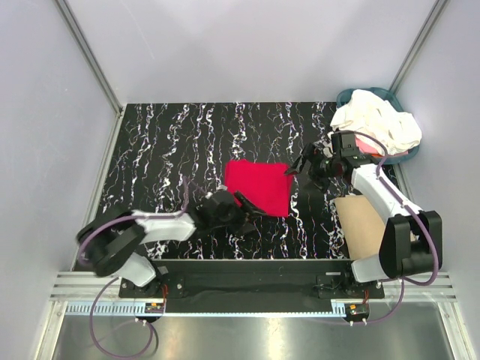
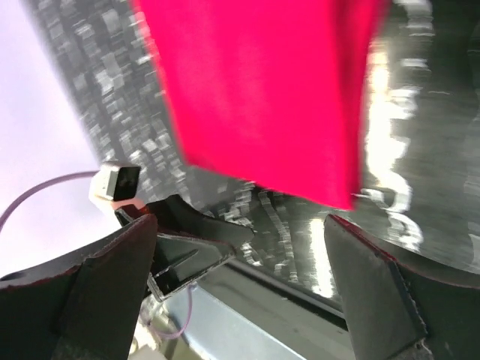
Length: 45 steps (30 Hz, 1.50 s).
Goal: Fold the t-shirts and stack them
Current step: Neatly place the folded tshirt to the corner
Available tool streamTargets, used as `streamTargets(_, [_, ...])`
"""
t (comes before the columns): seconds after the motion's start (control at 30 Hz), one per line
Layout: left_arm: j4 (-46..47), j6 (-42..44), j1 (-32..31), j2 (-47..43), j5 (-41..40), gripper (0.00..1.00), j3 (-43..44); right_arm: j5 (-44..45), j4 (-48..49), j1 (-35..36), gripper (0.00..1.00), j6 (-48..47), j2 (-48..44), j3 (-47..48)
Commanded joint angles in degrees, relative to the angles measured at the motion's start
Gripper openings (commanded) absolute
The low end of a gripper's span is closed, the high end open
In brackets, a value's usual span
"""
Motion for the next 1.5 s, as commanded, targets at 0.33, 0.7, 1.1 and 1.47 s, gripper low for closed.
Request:
streamTargets(0.33, [-5.4, -20.7, -8.4, 20.0, -18.0, 0.60, 19.9, 14.0, -10.1, -3.8, 1.00, -12.8, 2.5, 11.6])
streamTargets(0.7, [-7.4, -27.7, -11.1, 24.0, -20.8, 0.62, 21.8, 9.8, -10.2, -4.3, 1.00, -16.8, 9.3, 13.5])
streamTargets(1.1, [-2.9, -31.8, -9.5, 27.6, -23.9, 0.46, 21.0, 8.6, -10.4, -4.5, 1.00, -18.4, 11.5, 14.4])
streamTargets(1.47, [1.2, -22.0, -6.6, 21.7, -18.0, 0.03, 18.4, -5.8, -9.5, -4.5, 1.00, -20.7, 18.6, 15.1])
